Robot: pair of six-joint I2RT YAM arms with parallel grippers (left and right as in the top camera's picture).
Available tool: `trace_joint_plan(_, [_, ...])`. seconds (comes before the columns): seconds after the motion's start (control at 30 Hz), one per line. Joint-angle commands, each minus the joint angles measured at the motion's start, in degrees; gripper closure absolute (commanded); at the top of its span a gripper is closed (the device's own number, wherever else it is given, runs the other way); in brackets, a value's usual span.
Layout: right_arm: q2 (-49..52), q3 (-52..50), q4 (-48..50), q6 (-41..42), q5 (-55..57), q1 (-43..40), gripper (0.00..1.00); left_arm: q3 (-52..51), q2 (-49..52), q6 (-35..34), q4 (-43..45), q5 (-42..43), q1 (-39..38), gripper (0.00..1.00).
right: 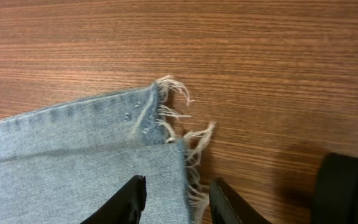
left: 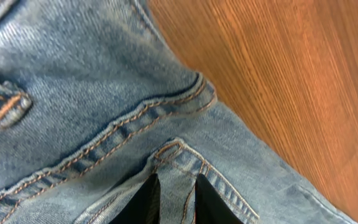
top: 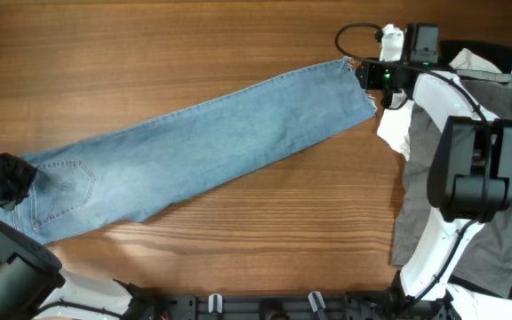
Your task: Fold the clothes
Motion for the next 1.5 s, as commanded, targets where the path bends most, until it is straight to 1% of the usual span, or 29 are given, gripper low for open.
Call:
trace_joint_plan(0.0, [3.67,0.52,0.22,0.83,1.25,1.53,0.64,-0.04,0.39,1.09,0.31,1.09,-0.13,0.82])
trace_joint_plan(0.07, [4.26,0.52,0.24,1.68,2.01,1.70,0.67,-0.04,0.39,1.09,0.17,1.09,-0.11,0.83])
trace_joint_plan(0.17, [4.52,0.52,0.22,3.65,5.49,1.68,0.68,-0.04,0.39,1.09,0.13,1.11,-0.13,0.82])
trace_joint_plan(0.23, [4.57,0.52,0.24,3.56,7.54,1.68,0.60,-0.04,0.39,1.09,-0.04,1.11,-0.11,0.79])
trace_joint_plan(0.27, [4.61,0.52,0.24,3.54,8.46,1.68,0.51,-0.04,0.39,1.09,-0.11,1.11,-0.11,0.78])
trace_joint_plan(0.3, [4.61,0.52,0.26,3.32,8.92,1.68,0.48,-0.04,0.39,1.09,-0.20,1.11,-0.11,0.78])
trace_joint_plan(0.37, [4.61,0.52,0.46,2.93,8.94,1.68,0.46,-0.04,0.39,1.09,-0.28,1.11,-0.11,0.77])
trace_joint_plan(0.5, [4.68,0.52,1.09,2.78,8.92,1.68,0.46,-0.04,0.39,1.09,-0.28,1.11,-0.13,0.76])
trace_joint_plan(0.53, [4.72,0.52,1.14,2.84,8.92,1.68,0.47,-0.04,0.39,1.09,-0.26,1.11,-0.13,0.75])
trace_joint_plan(0.73, [5.22,0.48,-0.96,3.19,8.46,1.75,0.68,-0.04,0.39,1.11,-0.20,1.11,-0.11,0.75])
trace_joint_plan(0.87, [5.29,0.20,-1.99,1.92,4.17,1.68,0.96,-0.04,0.39,1.11,-0.22,1.11,-0.11,0.76])
trace_joint_plan(1.07, [2.40,0.31,-1.77,0.35,-4.63,1.68,0.96,-0.04,0.33,0.11,-0.28,1.14,1.14,0.82])
trace_joint_plan(1.17, [-1.18,0.31,-1.79,0.39,-5.01,1.68,0.96,-0.04,-0.11,-2.38,-0.87,1.36,3.34,0.90])
trace_joint_plan(1.2, [-2.49,0.31,-1.77,0.37,-5.14,1.68,0.96,-0.04,-0.28,-2.36,-0.90,1.79,3.82,0.91])
trace_joint_plan(1.4, [-10.49,0.31,-0.98,0.94,-4.81,1.68,0.96,-0.04,-1.46,-2.10,-1.46,2.36,7.21,0.91])
trace_joint_plan(1.47, [-11.45,0.31,0.15,3.54,-3.52,1.68,0.96,-0.04,-1.46,-2.12,-1.22,1.55,7.50,0.91])
